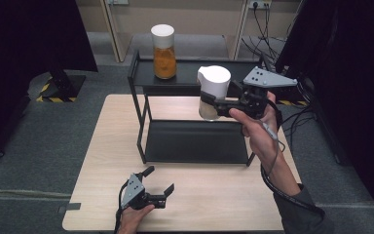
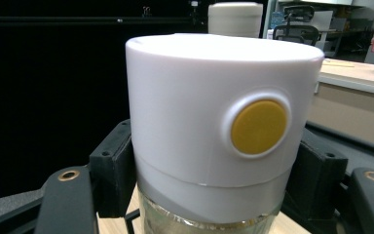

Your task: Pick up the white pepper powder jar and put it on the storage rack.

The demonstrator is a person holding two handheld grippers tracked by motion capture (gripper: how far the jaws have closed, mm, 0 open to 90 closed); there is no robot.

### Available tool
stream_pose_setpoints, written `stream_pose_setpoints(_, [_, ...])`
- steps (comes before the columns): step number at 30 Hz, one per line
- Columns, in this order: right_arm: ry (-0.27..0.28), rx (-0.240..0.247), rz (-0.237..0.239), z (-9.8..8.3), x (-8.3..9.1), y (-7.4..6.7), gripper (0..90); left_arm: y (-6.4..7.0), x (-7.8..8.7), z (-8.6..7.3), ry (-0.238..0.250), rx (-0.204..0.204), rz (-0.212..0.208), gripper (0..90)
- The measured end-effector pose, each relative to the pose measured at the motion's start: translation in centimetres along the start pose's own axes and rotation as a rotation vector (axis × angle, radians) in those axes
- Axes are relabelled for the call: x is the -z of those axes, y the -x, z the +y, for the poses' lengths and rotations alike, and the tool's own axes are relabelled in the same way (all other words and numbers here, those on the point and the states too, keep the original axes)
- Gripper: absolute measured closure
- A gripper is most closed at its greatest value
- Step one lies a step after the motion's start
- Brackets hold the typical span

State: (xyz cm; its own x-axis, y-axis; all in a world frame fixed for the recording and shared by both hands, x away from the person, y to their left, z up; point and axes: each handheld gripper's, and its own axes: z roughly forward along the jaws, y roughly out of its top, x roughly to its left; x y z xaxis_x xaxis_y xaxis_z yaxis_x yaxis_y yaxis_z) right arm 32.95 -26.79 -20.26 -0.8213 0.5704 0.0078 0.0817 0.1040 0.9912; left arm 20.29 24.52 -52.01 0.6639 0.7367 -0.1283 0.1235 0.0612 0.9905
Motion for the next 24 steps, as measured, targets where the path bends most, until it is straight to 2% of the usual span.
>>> stream_pose_setpoints(9, [-0.010,-0.003,-0.026,2.2,-1.2,0.2,30.6,0.0,0.0,0.0,0.001,0.002,0.000,0.6])
stream_pose_setpoints(24, [0.000,-0.005,-0.126,4.3,-3.9,0.5,30.6,-0.1,0.0,0.0,-0.001,0.001,-0.004,0.6])
